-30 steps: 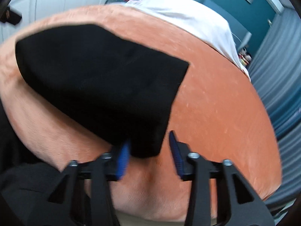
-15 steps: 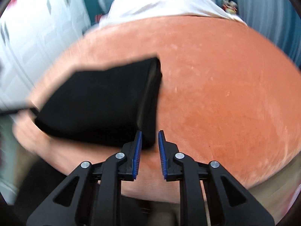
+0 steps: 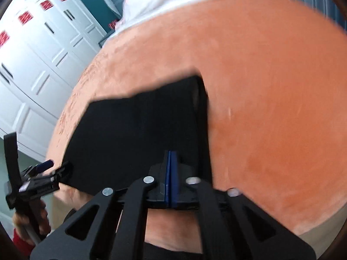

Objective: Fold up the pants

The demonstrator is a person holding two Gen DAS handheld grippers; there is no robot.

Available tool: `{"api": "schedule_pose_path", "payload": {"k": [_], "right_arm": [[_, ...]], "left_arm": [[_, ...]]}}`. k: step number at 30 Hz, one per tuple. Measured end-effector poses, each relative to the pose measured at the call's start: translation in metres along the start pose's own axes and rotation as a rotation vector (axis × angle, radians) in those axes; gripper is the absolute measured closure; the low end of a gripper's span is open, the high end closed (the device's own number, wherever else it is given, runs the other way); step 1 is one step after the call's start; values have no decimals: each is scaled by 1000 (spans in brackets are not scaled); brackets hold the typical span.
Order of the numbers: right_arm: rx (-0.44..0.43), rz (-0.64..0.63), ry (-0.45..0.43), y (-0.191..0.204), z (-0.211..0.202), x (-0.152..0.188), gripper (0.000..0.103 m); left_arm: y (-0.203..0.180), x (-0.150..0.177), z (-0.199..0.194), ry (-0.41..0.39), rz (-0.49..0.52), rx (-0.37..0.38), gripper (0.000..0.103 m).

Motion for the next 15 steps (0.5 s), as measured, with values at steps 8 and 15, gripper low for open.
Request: {"api": "schedule_pose_path", "payload": {"k": [8, 15], "right_arm": [[132, -115, 47, 41, 89, -53, 103], [34, -24, 14, 58, 48, -48, 97]], "left_arm": [[56, 11, -15, 7, -78, -80, 5], [101, 27, -3, 45, -157, -110, 5]]}}
Point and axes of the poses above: each gripper's, at about its wrist camera, not at the fingertips, and z roughly the way its jaws point, y to its left, x to its underside, the point moved 3 cm from there along z, roughly the way its jaws point, and after that the axes turned 12 degrees about z, right-handed, at the moved point
